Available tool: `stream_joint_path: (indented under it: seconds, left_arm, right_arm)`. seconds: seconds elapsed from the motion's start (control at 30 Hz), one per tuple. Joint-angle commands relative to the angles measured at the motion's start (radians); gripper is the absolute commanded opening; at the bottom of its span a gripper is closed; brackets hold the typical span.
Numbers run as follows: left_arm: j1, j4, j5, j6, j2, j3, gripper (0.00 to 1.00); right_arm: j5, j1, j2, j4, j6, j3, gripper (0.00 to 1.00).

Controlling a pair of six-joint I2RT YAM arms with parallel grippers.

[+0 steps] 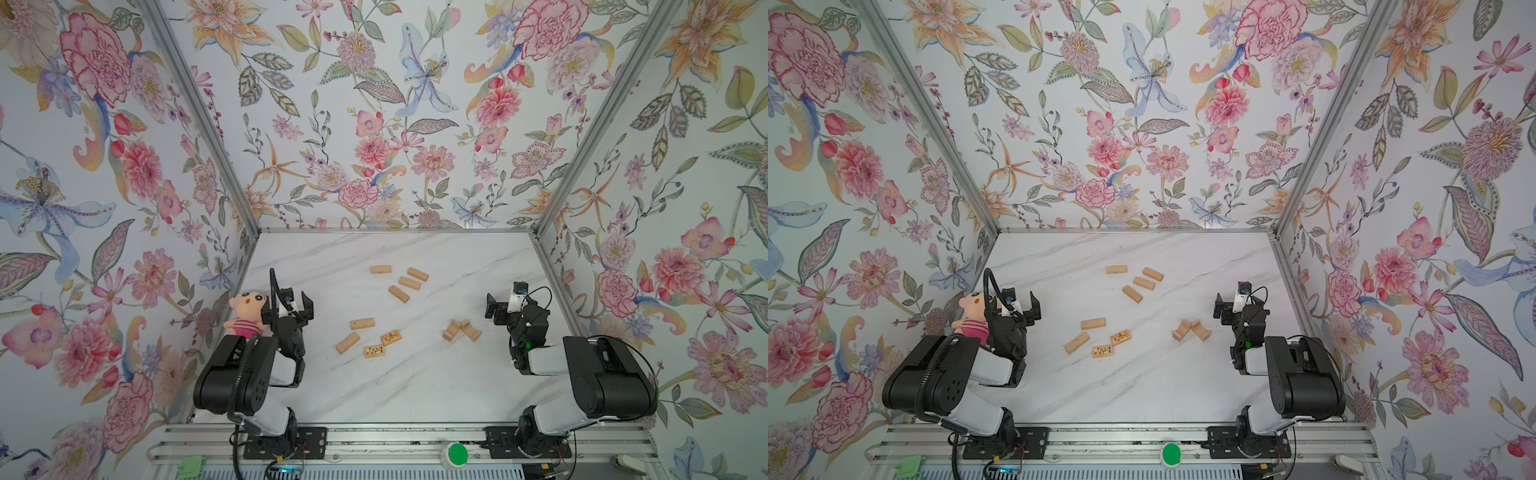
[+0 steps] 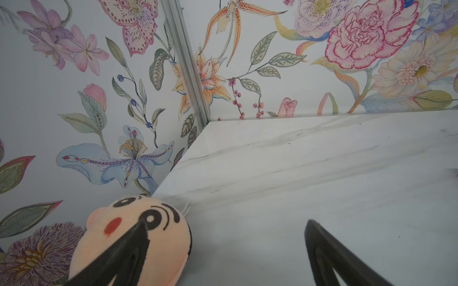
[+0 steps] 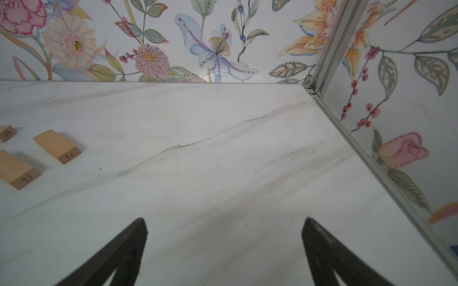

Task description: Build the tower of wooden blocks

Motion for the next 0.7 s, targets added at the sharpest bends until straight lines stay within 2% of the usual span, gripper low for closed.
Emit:
stream_joint_path:
  seconds: [0.0,0.67]
  left_arm:
    - [0.008,0.025,0.016,-0.005,0.002,0.017,0.99]
    - [0.005,0.017,0.013,0.001,0.001,0.021,0.99]
  right_arm:
    - [-0.003,0.002,0.009,0.016,-0.004,0.014,0.99]
    - [-0.009,-0.005,0.010,0.014,0.001,0.016,0.99]
